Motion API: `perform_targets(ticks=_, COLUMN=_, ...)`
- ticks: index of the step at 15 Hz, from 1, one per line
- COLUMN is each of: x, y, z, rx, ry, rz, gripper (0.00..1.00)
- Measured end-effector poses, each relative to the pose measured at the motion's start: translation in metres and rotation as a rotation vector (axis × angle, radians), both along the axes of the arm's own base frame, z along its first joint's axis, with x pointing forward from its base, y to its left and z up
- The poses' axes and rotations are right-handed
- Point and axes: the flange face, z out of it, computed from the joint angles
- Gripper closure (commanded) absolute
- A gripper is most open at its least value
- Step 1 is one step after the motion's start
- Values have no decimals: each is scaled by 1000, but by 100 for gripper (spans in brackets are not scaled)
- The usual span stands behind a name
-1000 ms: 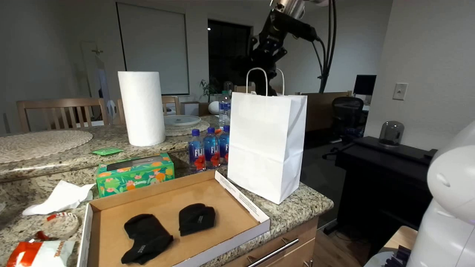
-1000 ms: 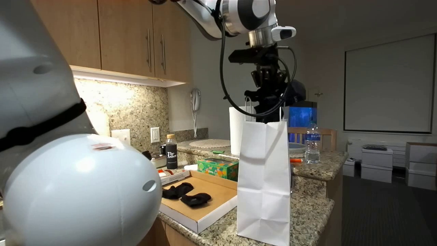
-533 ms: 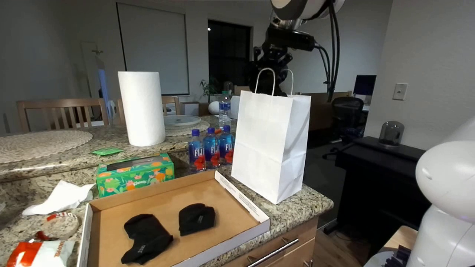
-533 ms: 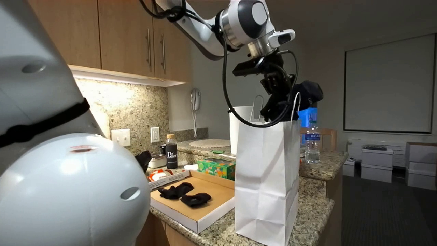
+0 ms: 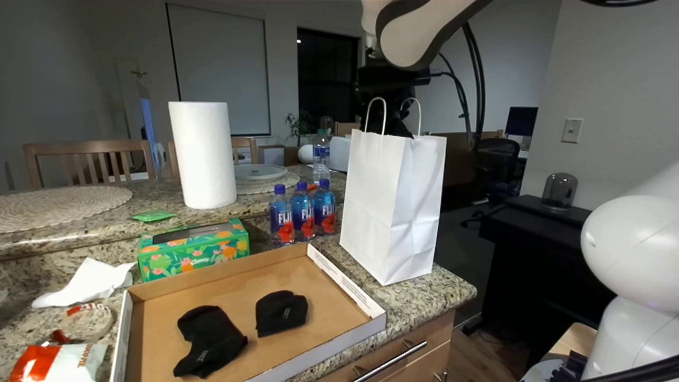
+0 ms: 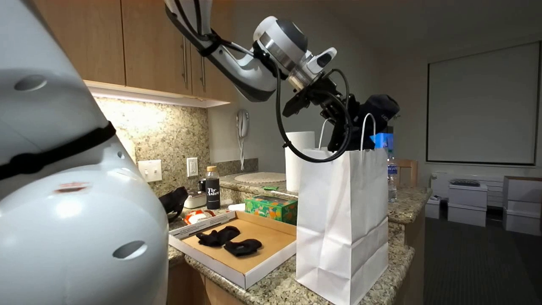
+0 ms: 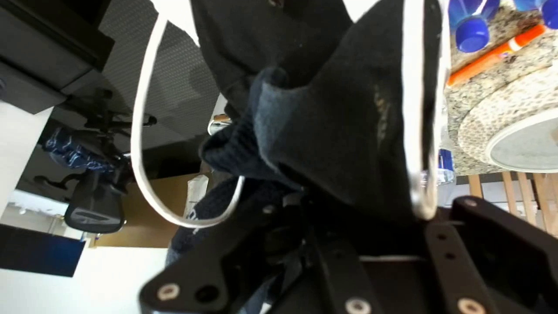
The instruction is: Pick up the socks on the box cover and put them in the paper bag
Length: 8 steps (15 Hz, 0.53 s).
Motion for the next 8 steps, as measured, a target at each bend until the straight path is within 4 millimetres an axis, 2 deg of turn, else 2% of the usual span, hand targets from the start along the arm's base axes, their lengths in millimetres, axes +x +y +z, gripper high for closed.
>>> perform_targets(ticks=2, x=-1, y=5, z=-4, rx=-47, ry=7, rz=-18, gripper=86)
perform_targets(ticks=3, x=-1, y=7, z=-6, rx=-69, ry=13, rz=-25, gripper=53)
perform_targets(ticks=5, x=-3, y=11, z=-9, rx=-97, ry=28, rz=-30, gripper=48)
perform_targets(ticks=8, x=-3, y=17, z=-12, rx=-92, ry=46, rz=-17, gripper=28)
